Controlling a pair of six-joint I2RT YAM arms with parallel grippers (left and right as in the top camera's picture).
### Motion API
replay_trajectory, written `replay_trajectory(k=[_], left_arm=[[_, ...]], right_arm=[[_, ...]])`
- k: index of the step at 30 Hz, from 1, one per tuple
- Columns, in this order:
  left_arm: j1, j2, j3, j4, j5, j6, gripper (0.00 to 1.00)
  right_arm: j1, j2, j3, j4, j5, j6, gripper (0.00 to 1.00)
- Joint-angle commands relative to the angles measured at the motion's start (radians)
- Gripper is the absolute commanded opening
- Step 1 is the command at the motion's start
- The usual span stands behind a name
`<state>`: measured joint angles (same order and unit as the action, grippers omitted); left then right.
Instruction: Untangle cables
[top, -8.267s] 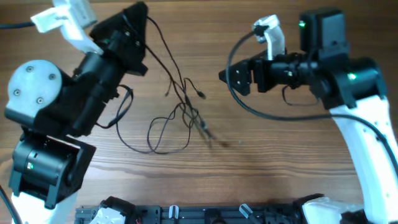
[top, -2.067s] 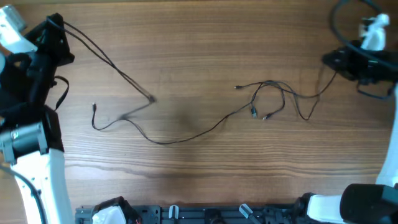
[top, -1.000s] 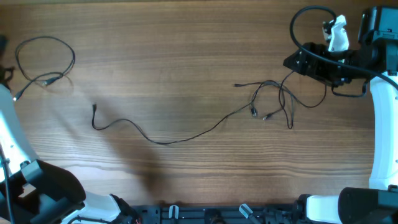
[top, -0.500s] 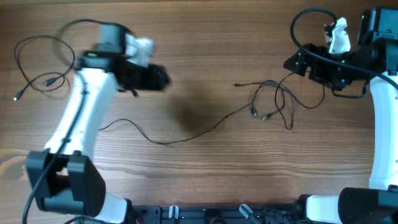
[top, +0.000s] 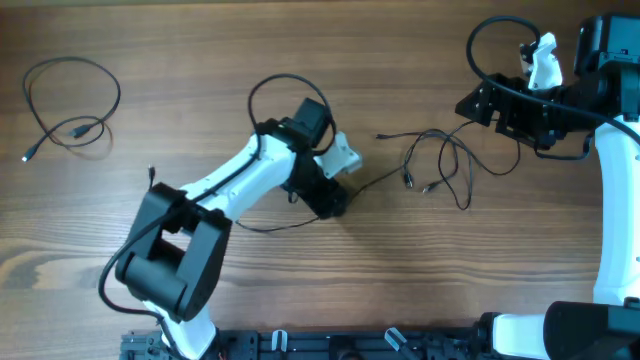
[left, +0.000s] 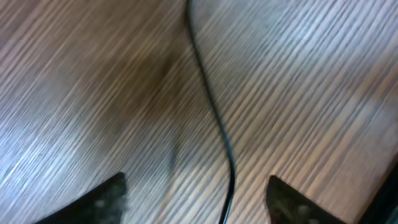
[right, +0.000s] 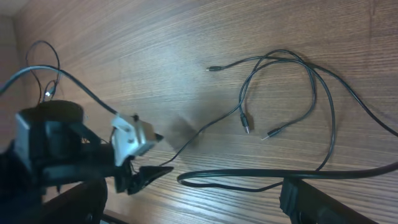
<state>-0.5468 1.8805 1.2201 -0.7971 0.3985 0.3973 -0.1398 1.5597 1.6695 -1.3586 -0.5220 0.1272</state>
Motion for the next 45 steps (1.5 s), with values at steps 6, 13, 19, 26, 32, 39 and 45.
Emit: replay_trajectory(k=[6,13,19,26,32,39,45], left_arm=[[-0.086,0.051,-0.012,0.076,-0.053,-0.047,0.29],[-0.089,0.098,-0.012,0.08,-0.116,-0.05,0.05],[-0.046,0.062,0.06,0.041,-0.157,-0.177,0.04],[0.142,-0.214,0.483,-0.207,-0.148,-0.362,0.04],[0.293,-0.374,0.769,-0.187,-0.124,-0.455,0.04],[0.449,-0.38,1.019,-0.166,0.051,-0.547,0.04],[0.6,-0.38,1.039,-0.034,0.145,-0.79,0.04]], right_arm=[[0.006,0.001,0.011,-0.035,0.024,-0.024,0.91],[0.006,0.001,0.011,-0.041,0.037,-0.046,0.91],[0.006,0.001,0.011,-0.041,0.037,-0.048,0.91],[0.006,0.001,0.011,-0.032,0.037,-0.048,0.91],[0.006,0.002,0.011,-0.003,0.034,-0.046,0.92],[0.029,0.002,0.011,0.026,0.014,-0.048,0.93],[0.066,0.002,0.011,0.037,0.014,-0.046,0.92]])
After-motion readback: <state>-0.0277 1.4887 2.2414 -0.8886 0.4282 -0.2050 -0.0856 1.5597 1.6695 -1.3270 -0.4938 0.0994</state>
